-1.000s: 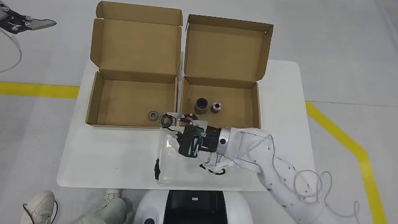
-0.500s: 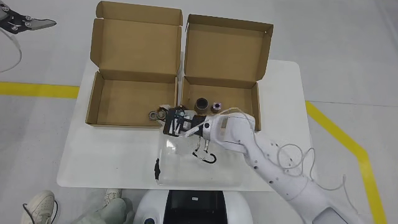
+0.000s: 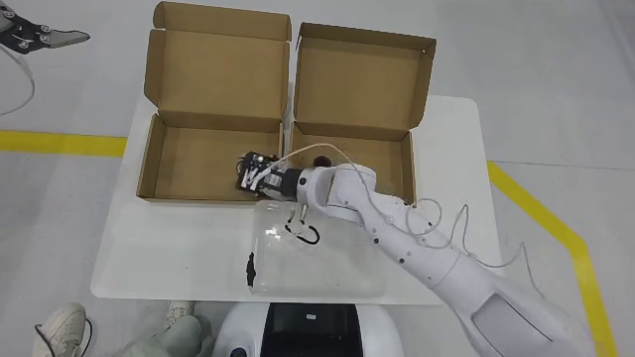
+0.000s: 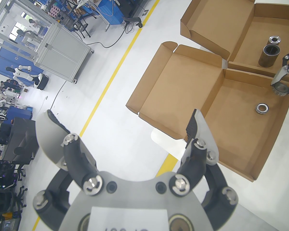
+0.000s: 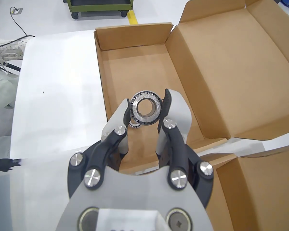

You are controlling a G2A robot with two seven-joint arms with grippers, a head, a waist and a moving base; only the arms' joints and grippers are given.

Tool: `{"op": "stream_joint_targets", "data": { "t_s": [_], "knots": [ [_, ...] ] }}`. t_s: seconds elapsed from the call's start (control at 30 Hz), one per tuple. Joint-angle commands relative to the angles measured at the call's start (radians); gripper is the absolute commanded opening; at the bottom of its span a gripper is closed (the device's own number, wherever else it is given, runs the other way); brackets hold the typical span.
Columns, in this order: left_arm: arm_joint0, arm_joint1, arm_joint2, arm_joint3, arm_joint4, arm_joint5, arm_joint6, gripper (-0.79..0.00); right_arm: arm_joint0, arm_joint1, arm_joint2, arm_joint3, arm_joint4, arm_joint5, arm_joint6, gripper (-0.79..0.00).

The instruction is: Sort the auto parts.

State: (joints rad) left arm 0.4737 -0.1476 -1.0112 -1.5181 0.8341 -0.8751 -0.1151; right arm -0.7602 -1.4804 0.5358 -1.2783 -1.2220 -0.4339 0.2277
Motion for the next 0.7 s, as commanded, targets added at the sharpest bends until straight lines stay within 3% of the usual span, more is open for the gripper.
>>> {"op": "stream_joint_targets", "data": {
  "t_s": [0.0,0.33,0.53,0.67],
  "knots": [
    [0.0,0.0,0.0,0.0,0.0,0.0,0.0,0.0,0.012,-0.015,-0.014,0.042,0.004,0.011,-0.009,-0.785],
    [0.0,0.0,0.0,0.0,0.0,0.0,0.0,0.0,0.084,-0.106,-0.085,0.257,0.035,0.038,-0.009,-0.785],
    [0.0,0.0,0.0,0.0,0.0,0.0,0.0,0.0,0.116,-0.156,-0.109,0.326,0.045,0.069,0.02,-0.757],
    [0.0,0.0,0.0,0.0,0.0,0.0,0.0,0.0,0.127,-0.185,-0.118,0.371,0.059,0.073,0.028,-0.785]
  ]
}}
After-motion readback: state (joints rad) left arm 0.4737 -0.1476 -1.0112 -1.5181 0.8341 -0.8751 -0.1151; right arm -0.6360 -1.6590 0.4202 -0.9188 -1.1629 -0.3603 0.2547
